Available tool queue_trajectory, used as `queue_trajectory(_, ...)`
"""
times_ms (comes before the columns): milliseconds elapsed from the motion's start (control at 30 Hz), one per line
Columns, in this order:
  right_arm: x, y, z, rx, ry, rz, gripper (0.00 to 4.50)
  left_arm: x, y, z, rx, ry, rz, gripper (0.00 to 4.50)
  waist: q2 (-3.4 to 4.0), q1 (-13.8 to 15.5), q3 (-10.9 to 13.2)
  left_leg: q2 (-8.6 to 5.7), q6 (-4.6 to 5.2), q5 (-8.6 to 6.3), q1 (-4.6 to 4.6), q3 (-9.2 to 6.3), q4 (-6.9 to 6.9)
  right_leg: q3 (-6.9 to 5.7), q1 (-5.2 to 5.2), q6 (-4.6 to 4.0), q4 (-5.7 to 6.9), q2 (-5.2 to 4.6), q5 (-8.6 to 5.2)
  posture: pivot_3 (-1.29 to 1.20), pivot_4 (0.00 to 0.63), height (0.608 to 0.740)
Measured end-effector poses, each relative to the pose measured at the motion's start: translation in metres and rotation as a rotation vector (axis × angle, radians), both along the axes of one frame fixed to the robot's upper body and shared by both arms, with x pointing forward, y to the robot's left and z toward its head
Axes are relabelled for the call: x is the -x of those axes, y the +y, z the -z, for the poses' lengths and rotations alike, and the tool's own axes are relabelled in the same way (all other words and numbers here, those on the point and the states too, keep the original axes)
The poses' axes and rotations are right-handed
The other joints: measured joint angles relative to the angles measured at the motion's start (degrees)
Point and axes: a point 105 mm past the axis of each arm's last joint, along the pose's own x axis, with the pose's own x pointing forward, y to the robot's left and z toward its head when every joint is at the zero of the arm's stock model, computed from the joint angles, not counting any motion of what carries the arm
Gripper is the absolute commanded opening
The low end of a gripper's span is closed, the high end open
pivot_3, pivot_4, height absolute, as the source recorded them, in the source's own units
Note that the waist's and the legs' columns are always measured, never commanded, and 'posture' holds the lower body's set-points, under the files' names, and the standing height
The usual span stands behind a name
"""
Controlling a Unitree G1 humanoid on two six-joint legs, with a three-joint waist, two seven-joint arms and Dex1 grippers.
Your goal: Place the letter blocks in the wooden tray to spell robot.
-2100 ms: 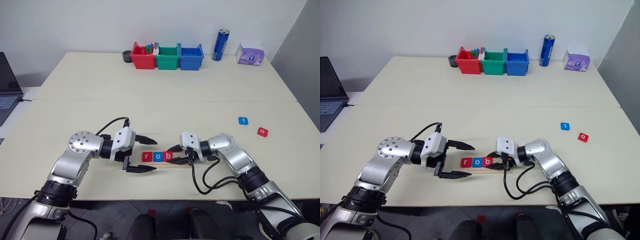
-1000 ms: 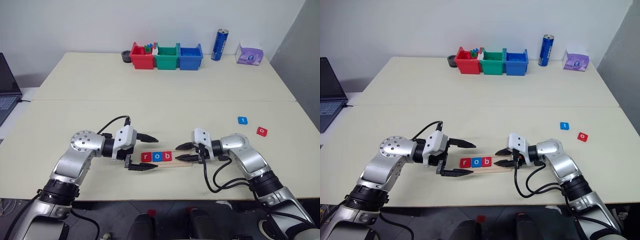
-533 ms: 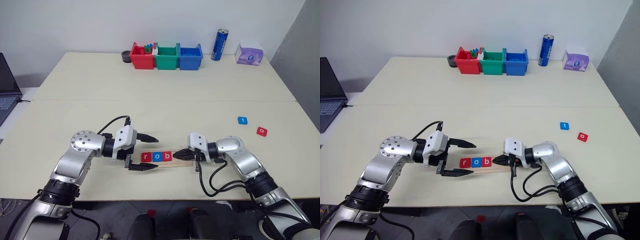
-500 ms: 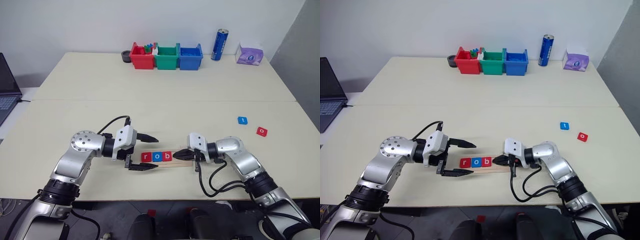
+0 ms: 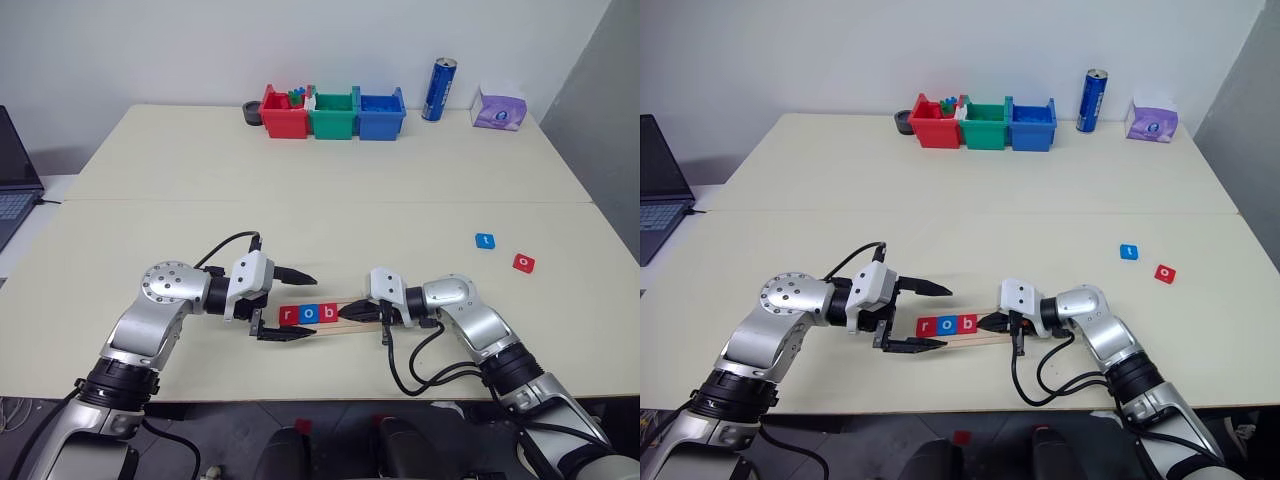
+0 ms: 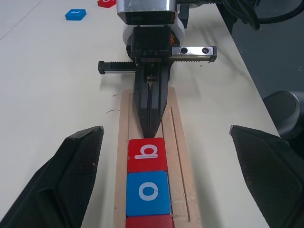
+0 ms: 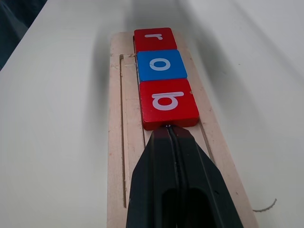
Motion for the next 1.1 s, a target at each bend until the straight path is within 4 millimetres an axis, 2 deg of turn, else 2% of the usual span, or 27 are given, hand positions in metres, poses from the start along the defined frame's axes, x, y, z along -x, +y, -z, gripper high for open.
queue_trajectory(267,-0.004,-0.016,-0.005,0.030,-0.004,0.027,0.05,0.000,-0.003,0.000,0.010,0.001,0.005,4.50,0.00,0.01,0.00,0.00,0.00,0.00,-0.01,0.00,0.00,0.00,0.00,0.00,0.00,-0.01,0.00,0.00,0.150,0.740)
queue_trajectory(467,-0.004,-0.046,-0.047,-0.042,-0.013,0.142,0.05,0.000,-0.009,-0.003,0.032,-0.005,0.012,4.50,0.00,0.14,0.00,0.01,0.00,0.00,-0.05,-0.06,0.00,0.00,0.01,0.00,-0.02,-0.04,0.00,0.00,0.150,0.740)
queue_trajectory(567,-0.003,-0.065,-0.063,-0.124,0.009,0.294,0.05,-0.001,-0.020,-0.009,0.081,-0.007,0.006,4.50,0.00,0.28,0.00,0.02,0.00,0.00,-0.07,-0.06,0.00,0.02,0.02,0.01,-0.04,-0.05,0.00,0.00,0.150,0.740)
queue_trajectory(767,-0.015,-0.109,-0.076,-0.203,-0.042,0.682,0.05,-0.011,-0.051,-0.022,0.182,-0.047,-0.015,4.50,-0.01,0.24,0.00,-0.07,0.00,0.00,-0.06,-0.02,0.02,0.06,0.03,0.02,-0.01,-0.06,0.01,0.00,0.150,0.740)
queue_trajectory(900,-0.025,-0.158,-0.075,-0.234,-0.089,1.039,0.89,-0.016,-0.081,-0.031,0.233,-0.084,0.002,4.50,-0.01,0.31,-0.01,-0.10,-0.01,0.00,-0.08,0.01,0.01,0.11,0.03,0.03,-0.02,-0.06,0.01,0.00,0.150,0.740)
queue_trajectory(967,-0.023,-0.182,-0.072,-0.208,-0.119,1.196,1.60,-0.017,-0.093,-0.030,0.246,-0.078,0.020,4.50,0.00,0.29,-0.02,-0.10,-0.01,0.00,-0.08,0.01,0.00,0.11,0.03,0.02,-0.03,-0.05,0.01,0.00,0.150,0.740)
queue_trajectory(1100,-0.016,-0.212,-0.065,-0.168,-0.170,1.421,3.06,-0.020,-0.108,-0.026,0.249,-0.063,0.039,4.50,0.04,-0.02,-0.04,-0.08,-0.01,0.00,-0.03,0.02,-0.02,0.16,0.02,0.02,0.00,0.02,0.01,0.00,0.150,0.740)
